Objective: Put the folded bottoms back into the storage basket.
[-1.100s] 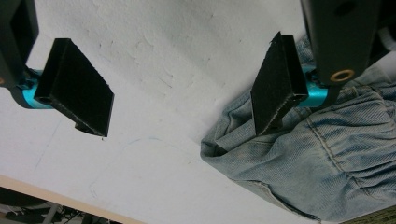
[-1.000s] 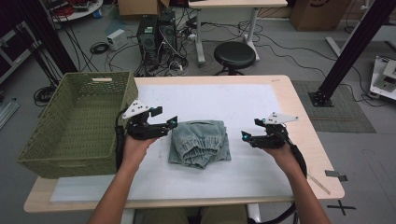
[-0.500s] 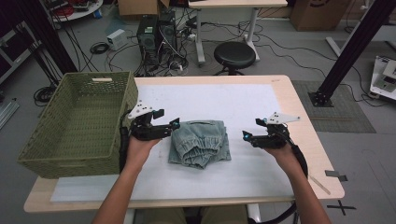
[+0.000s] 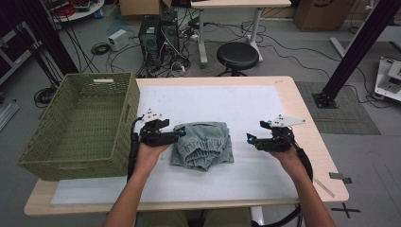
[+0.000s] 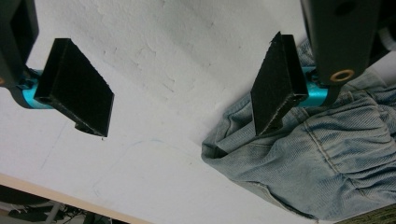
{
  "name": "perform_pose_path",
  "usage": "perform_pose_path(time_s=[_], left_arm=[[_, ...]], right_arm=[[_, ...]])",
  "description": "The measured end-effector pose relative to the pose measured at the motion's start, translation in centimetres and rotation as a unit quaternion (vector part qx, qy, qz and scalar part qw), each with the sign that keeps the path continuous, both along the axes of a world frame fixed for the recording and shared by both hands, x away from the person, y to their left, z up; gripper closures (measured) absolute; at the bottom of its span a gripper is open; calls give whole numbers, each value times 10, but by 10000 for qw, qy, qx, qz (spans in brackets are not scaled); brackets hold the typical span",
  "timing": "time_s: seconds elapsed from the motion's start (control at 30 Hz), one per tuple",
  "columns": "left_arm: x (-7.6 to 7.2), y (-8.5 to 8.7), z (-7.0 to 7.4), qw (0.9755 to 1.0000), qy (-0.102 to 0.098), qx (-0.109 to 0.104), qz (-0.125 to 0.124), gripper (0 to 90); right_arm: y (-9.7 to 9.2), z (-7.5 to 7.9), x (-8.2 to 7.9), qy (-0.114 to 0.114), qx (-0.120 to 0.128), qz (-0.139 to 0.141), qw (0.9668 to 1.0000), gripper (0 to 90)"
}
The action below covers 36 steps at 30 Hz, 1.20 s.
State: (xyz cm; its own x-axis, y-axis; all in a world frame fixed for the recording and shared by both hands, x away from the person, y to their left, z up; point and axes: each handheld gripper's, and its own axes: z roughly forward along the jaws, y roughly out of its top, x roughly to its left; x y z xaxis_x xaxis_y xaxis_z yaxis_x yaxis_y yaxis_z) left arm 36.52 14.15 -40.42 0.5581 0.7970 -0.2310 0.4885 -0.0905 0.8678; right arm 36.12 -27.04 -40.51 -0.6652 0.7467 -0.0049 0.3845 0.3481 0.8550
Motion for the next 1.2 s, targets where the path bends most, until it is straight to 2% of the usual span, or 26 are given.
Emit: perform_pose_path(time_s=[0.17, 0.3, 0.4, 0.57, 0.8, 1.2], left_arm=[[1, -5, -16, 9995, 278, 132, 3, 234], [1, -2, -25, 9992, 389, 45, -38, 233], [1, -2, -29, 9987, 501, 63, -47, 233], [3, -1, -38, 9962, 858, 80, -107, 234], [4, -2, -48, 9935, 1123, -21, -201, 234], [5, -1, -50, 9938, 1078, -42, -269, 246]], right_arm=[[-1, -1, -1, 5, 4, 7, 10000, 220], [-2, -1, -2, 7, 7, -15, 10000, 220], [-2, -1, -2, 6, 0, -13, 10000, 220], [-1, -1, -2, 16, -15, -20, 10000, 220], [-1, -1, -2, 16, -16, -27, 10000, 220], [0, -1, -2, 20, 5, -26, 10000, 220]])
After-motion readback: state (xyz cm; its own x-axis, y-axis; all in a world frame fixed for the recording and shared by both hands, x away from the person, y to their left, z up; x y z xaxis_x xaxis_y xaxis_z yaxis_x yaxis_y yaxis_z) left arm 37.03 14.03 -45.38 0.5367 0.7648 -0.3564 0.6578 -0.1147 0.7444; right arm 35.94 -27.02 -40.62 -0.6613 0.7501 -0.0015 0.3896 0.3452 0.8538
